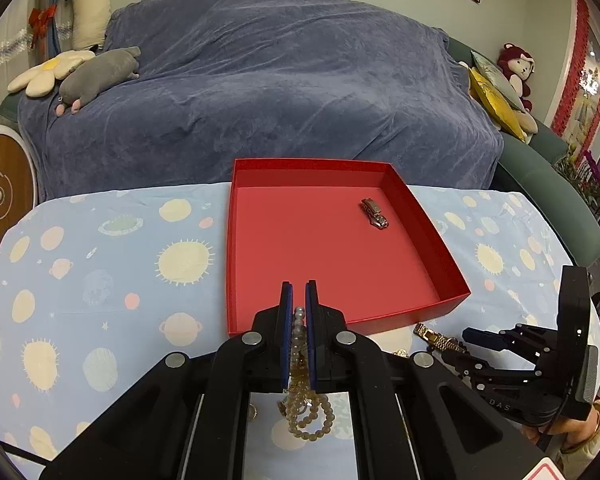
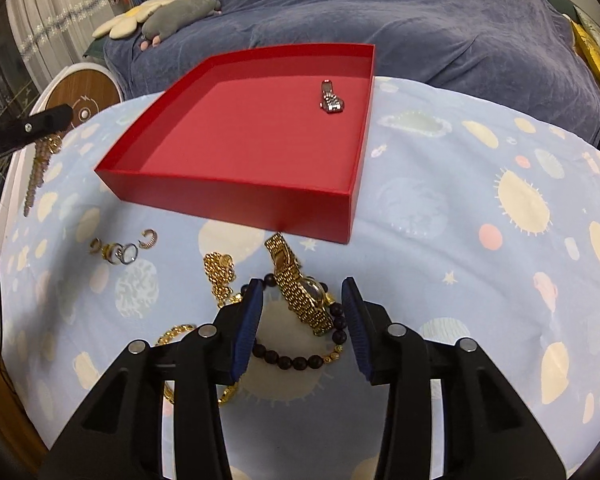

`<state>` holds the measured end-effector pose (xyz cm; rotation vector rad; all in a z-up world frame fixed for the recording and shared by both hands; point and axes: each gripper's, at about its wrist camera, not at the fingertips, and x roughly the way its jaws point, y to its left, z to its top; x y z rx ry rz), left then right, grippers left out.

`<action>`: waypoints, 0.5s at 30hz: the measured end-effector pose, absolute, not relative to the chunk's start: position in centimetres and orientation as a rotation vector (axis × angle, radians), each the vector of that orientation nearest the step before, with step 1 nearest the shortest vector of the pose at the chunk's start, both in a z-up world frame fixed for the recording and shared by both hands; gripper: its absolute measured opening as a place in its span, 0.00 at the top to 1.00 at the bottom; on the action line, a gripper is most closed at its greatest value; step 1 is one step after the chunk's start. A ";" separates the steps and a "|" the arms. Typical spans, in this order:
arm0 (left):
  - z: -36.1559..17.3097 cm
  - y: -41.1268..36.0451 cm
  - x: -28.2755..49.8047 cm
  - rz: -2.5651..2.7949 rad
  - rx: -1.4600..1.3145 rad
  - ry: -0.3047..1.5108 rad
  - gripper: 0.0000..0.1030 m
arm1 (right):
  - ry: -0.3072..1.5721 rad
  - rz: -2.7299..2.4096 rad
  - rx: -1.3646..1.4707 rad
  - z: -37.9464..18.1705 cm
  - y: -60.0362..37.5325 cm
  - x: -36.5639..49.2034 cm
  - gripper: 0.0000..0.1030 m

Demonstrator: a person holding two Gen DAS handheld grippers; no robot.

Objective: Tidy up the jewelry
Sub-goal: 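Carry the gold watch and pearl necklace into the red box and release both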

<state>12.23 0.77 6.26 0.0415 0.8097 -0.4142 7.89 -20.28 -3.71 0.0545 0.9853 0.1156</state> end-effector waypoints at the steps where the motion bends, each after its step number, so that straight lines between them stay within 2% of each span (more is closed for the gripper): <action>1: 6.1 0.8 12.2 -0.417 0.041 0.814 0.96 | 0.987 0.113 0.044 -3.9 -20.1 8.0 0.62; 3: 5.6 0.8 12.2 -0.421 0.039 0.826 0.96 | 0.993 0.107 0.033 -4.3 -19.9 8.2 0.64; 6: 5.0 1.1 12.3 -0.418 0.037 0.842 0.96 | 0.991 0.105 0.021 -4.5 -20.0 8.2 0.74; 7: 4.8 1.2 12.4 -0.415 0.036 0.847 0.96 | 0.992 0.109 0.023 -4.4 -20.0 8.2 0.81; 13: 4.2 1.2 12.4 -0.406 0.046 0.864 0.96 | 0.963 0.116 0.033 -3.1 -20.1 7.5 0.84; 14: 4.3 1.2 12.5 -0.408 0.047 0.866 0.96 | 0.950 0.126 0.041 -2.5 -20.0 7.3 0.90; 15: 4.4 1.1 12.5 -0.409 0.048 0.865 0.96 | 0.936 0.131 0.043 -1.8 -19.9 7.2 0.92</action>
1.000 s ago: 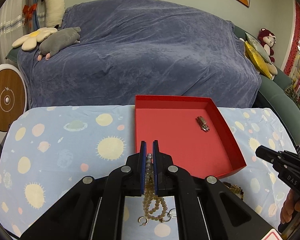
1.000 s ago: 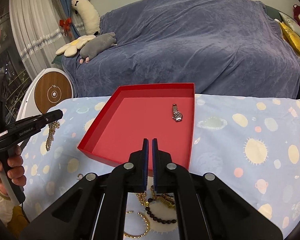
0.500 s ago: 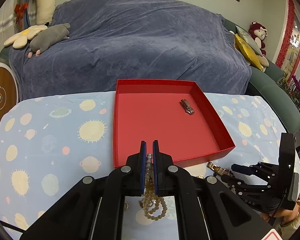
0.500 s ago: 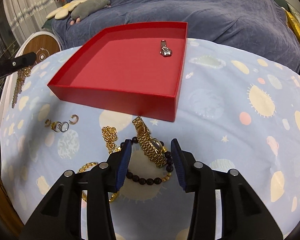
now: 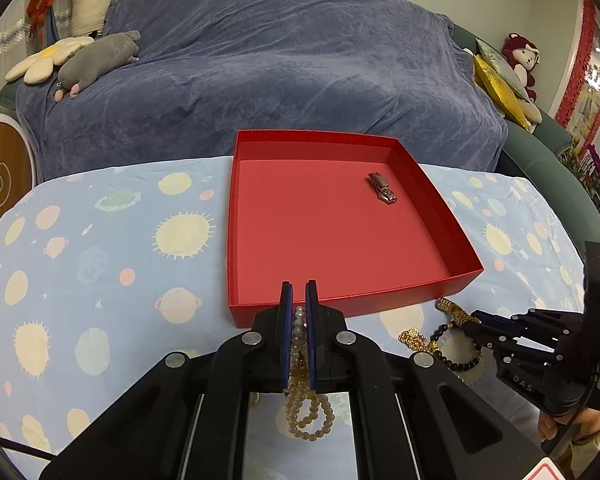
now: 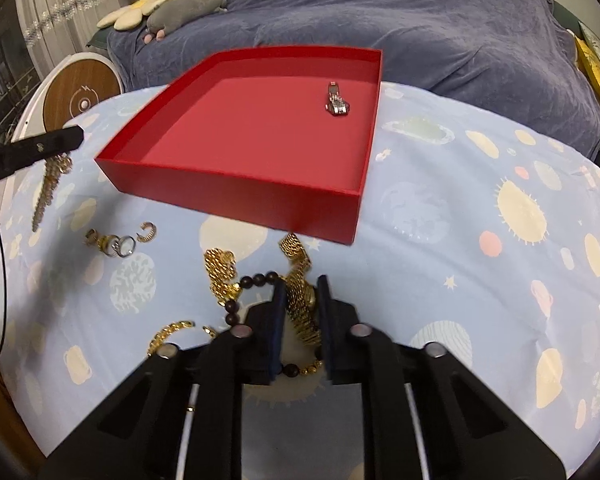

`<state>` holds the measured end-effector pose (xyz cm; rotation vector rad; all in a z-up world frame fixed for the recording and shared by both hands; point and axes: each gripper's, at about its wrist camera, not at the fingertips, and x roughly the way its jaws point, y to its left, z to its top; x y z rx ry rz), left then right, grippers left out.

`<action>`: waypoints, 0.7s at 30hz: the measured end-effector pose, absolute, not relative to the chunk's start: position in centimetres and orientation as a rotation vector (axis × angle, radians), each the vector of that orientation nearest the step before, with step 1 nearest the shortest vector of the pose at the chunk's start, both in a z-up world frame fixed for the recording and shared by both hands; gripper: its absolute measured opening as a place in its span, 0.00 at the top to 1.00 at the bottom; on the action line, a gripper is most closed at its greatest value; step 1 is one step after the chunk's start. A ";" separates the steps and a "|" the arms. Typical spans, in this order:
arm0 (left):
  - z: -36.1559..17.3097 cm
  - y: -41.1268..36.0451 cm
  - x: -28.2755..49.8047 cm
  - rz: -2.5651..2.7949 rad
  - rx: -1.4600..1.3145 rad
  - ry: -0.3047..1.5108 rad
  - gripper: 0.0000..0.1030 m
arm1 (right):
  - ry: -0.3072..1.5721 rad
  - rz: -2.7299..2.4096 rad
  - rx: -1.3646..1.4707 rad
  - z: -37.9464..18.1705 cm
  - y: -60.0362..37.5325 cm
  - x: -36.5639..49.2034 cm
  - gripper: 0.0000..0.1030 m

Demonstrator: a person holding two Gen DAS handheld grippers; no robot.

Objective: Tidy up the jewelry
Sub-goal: 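Carry the gold watch and pearl necklace into the red box and release both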

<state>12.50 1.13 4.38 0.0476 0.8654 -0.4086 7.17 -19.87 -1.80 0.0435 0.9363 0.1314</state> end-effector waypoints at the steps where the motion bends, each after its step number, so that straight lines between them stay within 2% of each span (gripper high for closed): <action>1: 4.5 1.1 12.6 -0.410 0.047 0.864 0.96 | 0.917 0.137 0.042 -1.1 -19.8 7.0 0.92; 7: 5.7 0.3 14.3 -0.414 0.043 0.868 0.96 | 0.828 0.152 0.050 2.8 -19.9 7.6 0.93; 13: 6.2 -2.0 19.3 -0.384 0.050 0.883 0.96 | 0.764 0.136 -0.003 6.4 -20.0 13.0 0.93; 21: 4.0 -5.3 26.5 -0.290 0.086 0.902 0.96 | 0.789 0.084 -0.080 4.5 -19.3 22.8 0.93</action>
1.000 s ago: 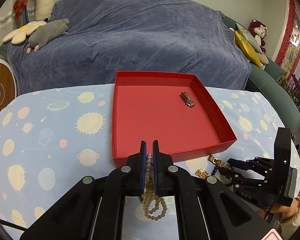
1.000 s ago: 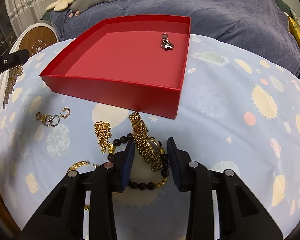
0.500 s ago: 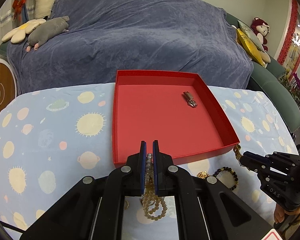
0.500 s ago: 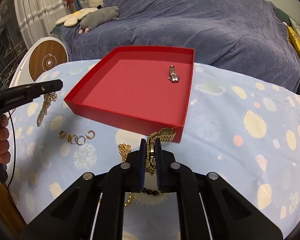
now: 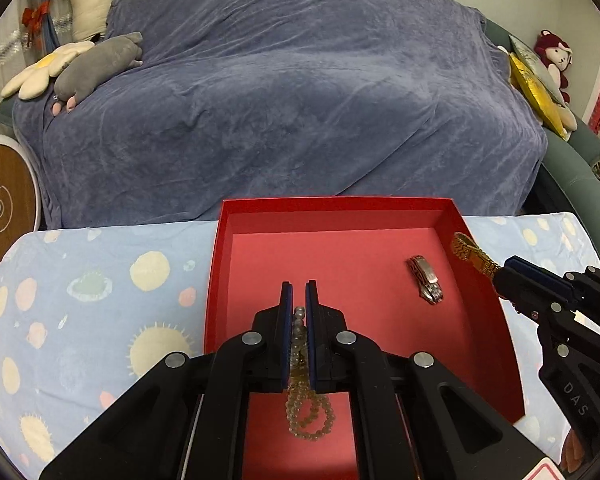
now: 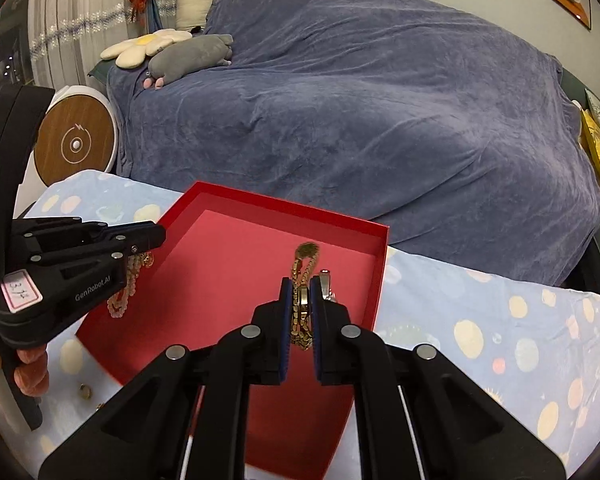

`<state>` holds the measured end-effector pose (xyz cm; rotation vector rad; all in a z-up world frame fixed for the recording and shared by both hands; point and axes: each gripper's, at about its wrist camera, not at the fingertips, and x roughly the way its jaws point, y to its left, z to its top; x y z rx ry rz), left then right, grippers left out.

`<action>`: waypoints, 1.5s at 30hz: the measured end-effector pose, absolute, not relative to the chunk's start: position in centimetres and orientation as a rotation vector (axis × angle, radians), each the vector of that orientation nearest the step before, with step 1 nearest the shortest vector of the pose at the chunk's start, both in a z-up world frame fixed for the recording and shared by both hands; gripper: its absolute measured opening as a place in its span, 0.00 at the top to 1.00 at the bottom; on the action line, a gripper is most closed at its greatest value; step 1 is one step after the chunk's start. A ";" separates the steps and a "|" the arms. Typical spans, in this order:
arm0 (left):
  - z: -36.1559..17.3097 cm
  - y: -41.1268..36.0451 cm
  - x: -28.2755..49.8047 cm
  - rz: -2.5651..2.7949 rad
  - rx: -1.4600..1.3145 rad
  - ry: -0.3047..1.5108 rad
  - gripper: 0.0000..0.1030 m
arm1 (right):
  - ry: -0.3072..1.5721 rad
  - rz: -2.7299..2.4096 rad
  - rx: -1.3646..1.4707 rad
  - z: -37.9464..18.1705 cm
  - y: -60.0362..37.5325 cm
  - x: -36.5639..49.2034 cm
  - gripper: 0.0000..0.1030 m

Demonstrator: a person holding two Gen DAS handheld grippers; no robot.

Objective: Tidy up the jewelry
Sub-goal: 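Carry the gold watch and pearl necklace into the red box and release both, then withdraw both grippers from the box toward the remaining jewelry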

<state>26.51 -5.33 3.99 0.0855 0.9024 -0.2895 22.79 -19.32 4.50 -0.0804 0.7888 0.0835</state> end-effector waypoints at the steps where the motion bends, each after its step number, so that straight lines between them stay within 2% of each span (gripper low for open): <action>1: 3.5 -5.6 27.3 -0.283 0.089 0.913 0.96 | 0.799 0.073 -0.091 3.9 -19.2 23.6 0.93; 8: 1.1 -6.1 31.5 -0.248 0.078 0.985 0.95 | 0.899 0.073 -0.145 0.0 -17.3 27.5 0.93; 11: 0.4 -5.5 32.6 -0.251 0.025 1.025 0.93 | 0.890 0.111 -0.127 0.0 -16.8 27.2 0.92; 13: 0.5 -5.0 32.5 -0.240 0.004 1.004 0.92 | 0.864 0.152 -0.104 0.5 -16.6 26.3 0.85; 14: 0.6 -4.8 32.4 -0.241 -0.001 0.994 0.87 | 0.849 0.175 -0.091 0.7 -16.5 25.7 0.79; 15: 0.9 -4.6 32.2 -0.240 -0.006 0.980 0.78 | 0.834 0.199 -0.079 1.1 -16.5 25.1 0.77; 17: 2.0 -3.9 31.5 -0.242 -0.032 0.937 0.70 | 0.812 0.247 -0.058 2.0 -16.4 23.8 0.77; 26: 7.6 -1.1 23.6 -0.283 0.009 0.777 0.51 | 0.747 0.255 0.018 6.2 -18.3 14.6 0.77; 30: 8.0 0.0 18.8 -0.288 0.047 0.776 0.50 | 0.744 0.209 0.025 6.8 -19.4 9.8 0.76; 32: 7.6 0.6 16.7 -0.302 0.051 0.800 0.50 | 0.753 0.189 0.050 6.6 -20.1 7.7 0.68; 38: 4.3 2.2 10.6 -0.313 0.091 0.860 0.48 | 0.803 0.143 0.100 4.5 -20.9 2.6 0.68; 45: -0.4 2.0 7.4 -0.259 0.102 0.930 0.48 | 0.886 0.142 0.124 1.0 -19.6 -0.3 0.68</action>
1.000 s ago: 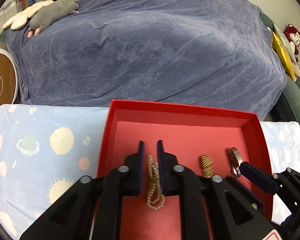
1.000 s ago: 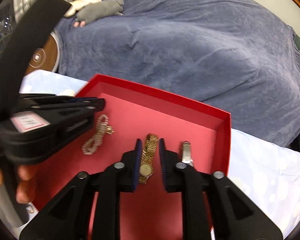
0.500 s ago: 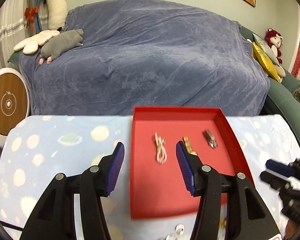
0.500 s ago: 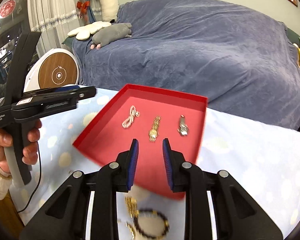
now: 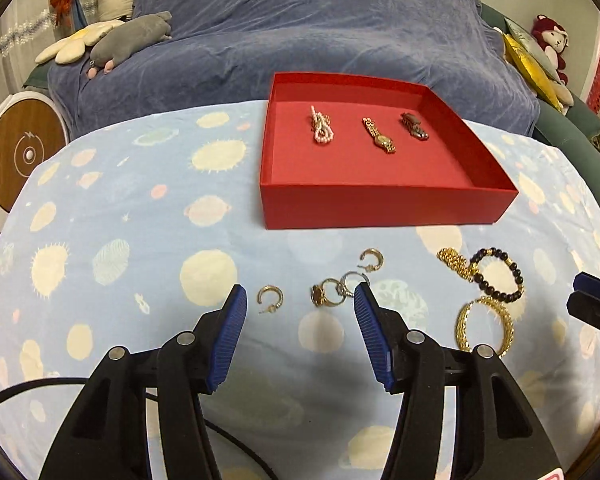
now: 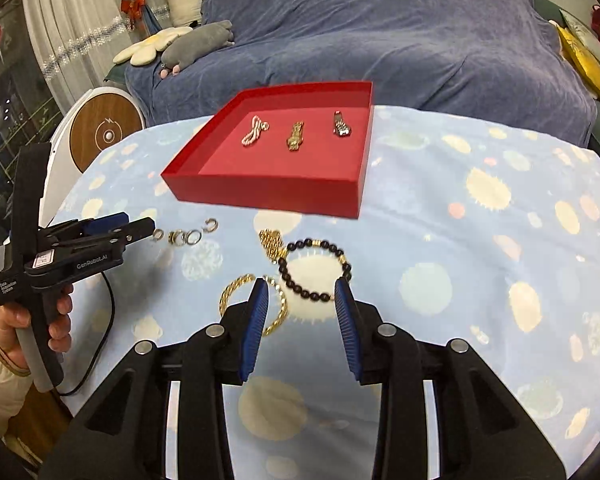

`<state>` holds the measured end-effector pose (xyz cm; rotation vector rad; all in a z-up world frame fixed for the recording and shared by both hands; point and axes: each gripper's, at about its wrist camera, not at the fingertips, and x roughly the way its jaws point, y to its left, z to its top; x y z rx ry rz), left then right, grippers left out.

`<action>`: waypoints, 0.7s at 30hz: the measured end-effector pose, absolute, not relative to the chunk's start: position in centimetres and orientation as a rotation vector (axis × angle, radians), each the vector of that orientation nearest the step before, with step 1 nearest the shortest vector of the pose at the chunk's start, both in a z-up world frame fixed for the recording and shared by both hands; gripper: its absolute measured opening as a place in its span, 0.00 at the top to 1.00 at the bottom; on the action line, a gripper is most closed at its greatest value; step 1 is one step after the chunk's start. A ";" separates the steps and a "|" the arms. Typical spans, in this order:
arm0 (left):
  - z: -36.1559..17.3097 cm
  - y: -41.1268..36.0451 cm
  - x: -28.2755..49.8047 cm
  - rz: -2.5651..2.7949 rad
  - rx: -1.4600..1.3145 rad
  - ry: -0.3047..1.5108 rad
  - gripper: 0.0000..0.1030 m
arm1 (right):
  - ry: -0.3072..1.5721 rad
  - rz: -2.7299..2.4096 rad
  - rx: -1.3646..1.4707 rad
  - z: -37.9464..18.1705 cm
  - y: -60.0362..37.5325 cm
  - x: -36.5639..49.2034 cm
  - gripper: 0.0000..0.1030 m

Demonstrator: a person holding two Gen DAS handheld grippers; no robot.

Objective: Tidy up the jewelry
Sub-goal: 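Withdraw both grippers from the box toward the remaining jewelry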

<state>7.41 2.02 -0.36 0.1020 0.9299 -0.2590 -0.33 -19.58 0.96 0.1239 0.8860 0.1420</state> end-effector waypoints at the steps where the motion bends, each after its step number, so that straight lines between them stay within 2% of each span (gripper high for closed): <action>1: -0.8 1.9 7.4 -0.256 0.100 0.935 0.48 | 0.894 0.142 0.119 0.5 -19.2 -0.5 0.68; 11: -2.6 0.0 8.4 -0.281 0.102 0.933 0.48 | 0.981 0.182 0.143 -3.3 -16.6 -0.4 0.68; 13: -3.1 -0.3 8.8 -0.284 0.105 0.945 0.53 | 0.986 0.185 0.140 -3.4 -16.3 -0.3 0.68; 15: -3.6 -0.5 9.1 -0.299 0.094 0.964 0.66 | 0.988 0.188 0.137 -3.5 -16.0 -0.2 0.68; 16: -3.7 -0.5 9.0 -0.293 0.096 0.955 0.67 | 0.988 0.188 0.137 -3.5 -16.0 -0.1 0.68; 18: -3.7 -0.7 8.9 -0.297 0.107 0.946 0.79 | 0.990 0.188 0.139 -3.6 -16.1 0.0 0.68; 21: -3.6 -0.5 9.1 -0.313 0.081 0.950 0.80 | 0.994 0.189 0.143 -3.7 -16.2 0.2 0.68</action>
